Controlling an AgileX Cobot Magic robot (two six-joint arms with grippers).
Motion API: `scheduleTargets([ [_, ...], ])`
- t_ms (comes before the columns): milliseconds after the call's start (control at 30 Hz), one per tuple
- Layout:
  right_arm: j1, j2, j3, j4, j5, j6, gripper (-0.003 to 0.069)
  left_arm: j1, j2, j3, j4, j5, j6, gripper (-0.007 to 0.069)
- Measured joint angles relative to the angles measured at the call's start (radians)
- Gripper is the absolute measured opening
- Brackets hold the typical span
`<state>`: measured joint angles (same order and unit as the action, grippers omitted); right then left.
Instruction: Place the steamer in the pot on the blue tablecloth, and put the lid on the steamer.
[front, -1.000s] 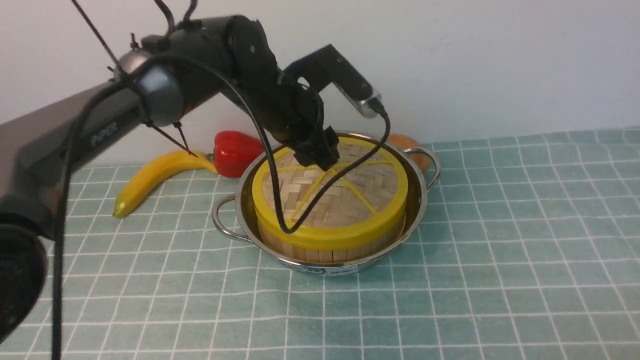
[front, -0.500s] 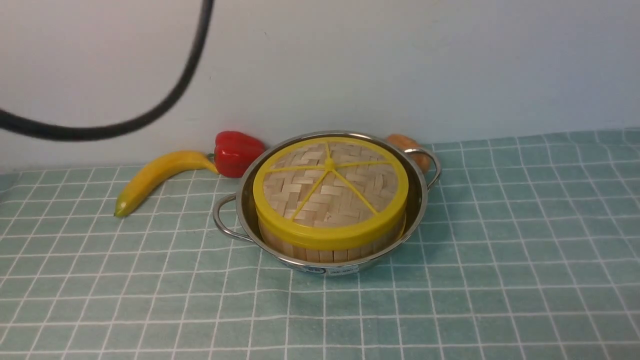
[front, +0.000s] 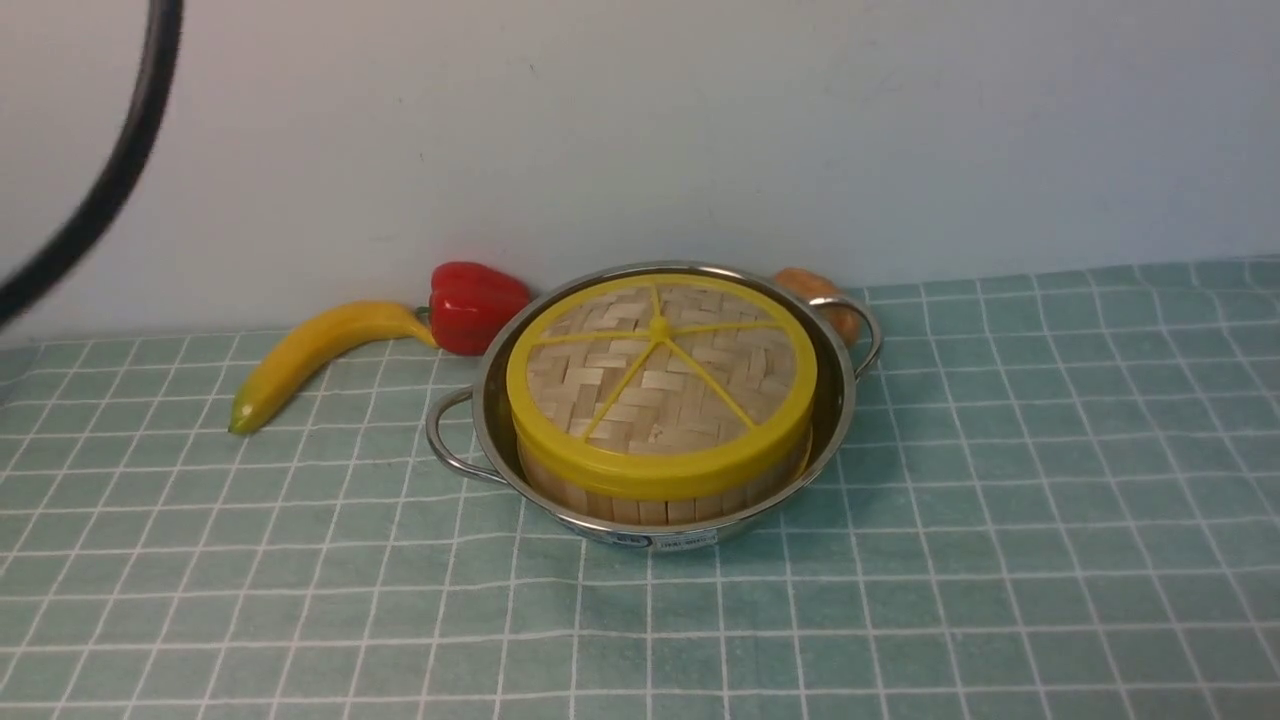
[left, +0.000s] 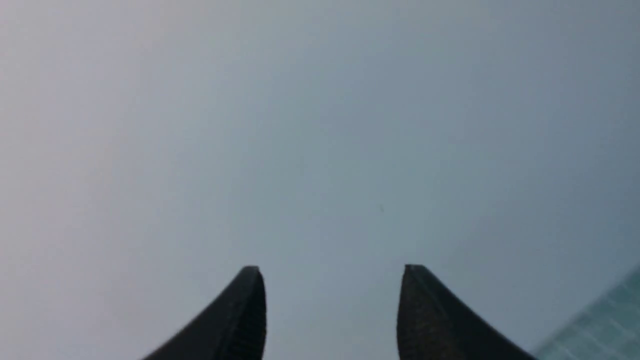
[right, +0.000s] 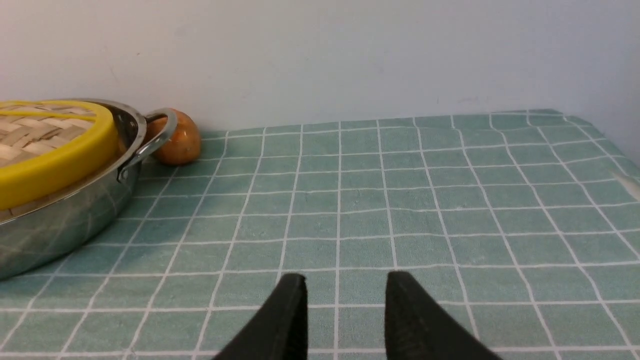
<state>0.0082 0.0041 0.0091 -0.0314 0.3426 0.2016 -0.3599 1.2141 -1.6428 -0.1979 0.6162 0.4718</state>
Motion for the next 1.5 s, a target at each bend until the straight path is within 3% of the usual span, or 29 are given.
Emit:
scheduleTargets([
  [100,0.000,0.000,0.000,0.000,0.000,0.000,0.0242,0.090,-0.150,0.276,-0.045,0.038,-0.002,0.0249],
  [267,0.000,0.000,0.000,0.000,0.000,0.001,0.0242,0.244,-0.417,0.759,-0.133,-0.155,-0.002,0.0186],
  [433,0.000,0.000,0.000,0.000,0.000,0.002,0.0242,0.338,-0.723,1.199,-0.154,-0.334,-0.002,0.0179],
  [600,0.000,0.000,0.000,0.000,0.000,0.002,0.0242,0.377,-0.994,1.451,-0.154,-0.394,0.001,0.0181],
  [800,0.000,0.000,0.000,0.000,0.000,0.002,0.0242,0.384,-1.198,1.600,-0.154,-0.388,0.001,0.0202],
  [1267,0.000,0.000,0.000,0.000,0.000,0.002,0.0242,0.385,-1.215,1.650,-0.153,-0.314,0.001,0.0229],
  [1433,0.000,0.000,0.000,0.000,0.000,0.002,0.0242,0.385,-1.215,1.650,-0.062,-0.284,-0.051,0.0241],
  [1500,0.000,0.000,0.000,0.000,0.000,0.002,0.0242,0.385,-1.215,1.650,0.023,-0.283,-0.153,0.0243],
])
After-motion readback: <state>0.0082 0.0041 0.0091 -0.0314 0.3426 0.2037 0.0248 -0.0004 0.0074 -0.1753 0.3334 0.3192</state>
